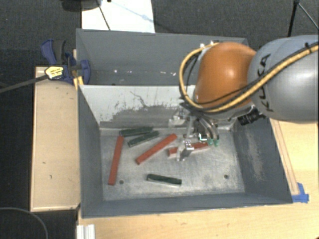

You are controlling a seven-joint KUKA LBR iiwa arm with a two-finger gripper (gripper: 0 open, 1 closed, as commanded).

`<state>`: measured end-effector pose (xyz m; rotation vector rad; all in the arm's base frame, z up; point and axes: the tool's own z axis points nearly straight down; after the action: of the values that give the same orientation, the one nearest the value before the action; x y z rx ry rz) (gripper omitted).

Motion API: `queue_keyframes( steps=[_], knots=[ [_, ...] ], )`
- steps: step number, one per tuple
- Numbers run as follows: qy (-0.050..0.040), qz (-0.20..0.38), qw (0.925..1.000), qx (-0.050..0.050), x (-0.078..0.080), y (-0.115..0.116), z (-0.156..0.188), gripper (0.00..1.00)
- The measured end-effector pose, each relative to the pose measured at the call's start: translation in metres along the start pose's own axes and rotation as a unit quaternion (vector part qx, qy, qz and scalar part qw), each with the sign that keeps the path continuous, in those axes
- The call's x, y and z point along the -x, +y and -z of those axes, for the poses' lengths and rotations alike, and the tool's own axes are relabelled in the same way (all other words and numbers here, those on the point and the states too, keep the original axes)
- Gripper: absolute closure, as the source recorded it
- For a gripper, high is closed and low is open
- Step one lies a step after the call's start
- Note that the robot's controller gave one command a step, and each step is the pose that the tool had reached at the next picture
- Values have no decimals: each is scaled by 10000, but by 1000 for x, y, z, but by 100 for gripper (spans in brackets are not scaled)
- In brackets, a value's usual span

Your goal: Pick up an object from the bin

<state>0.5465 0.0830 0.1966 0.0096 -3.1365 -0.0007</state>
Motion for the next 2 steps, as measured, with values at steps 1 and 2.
queue_keyframes(
  steps=[1,2],
  knots=[
    [-39,-12,10000,3,2,0,4,0],
    [-69,308,9995,3,10,-11,-42,0]
  ],
)
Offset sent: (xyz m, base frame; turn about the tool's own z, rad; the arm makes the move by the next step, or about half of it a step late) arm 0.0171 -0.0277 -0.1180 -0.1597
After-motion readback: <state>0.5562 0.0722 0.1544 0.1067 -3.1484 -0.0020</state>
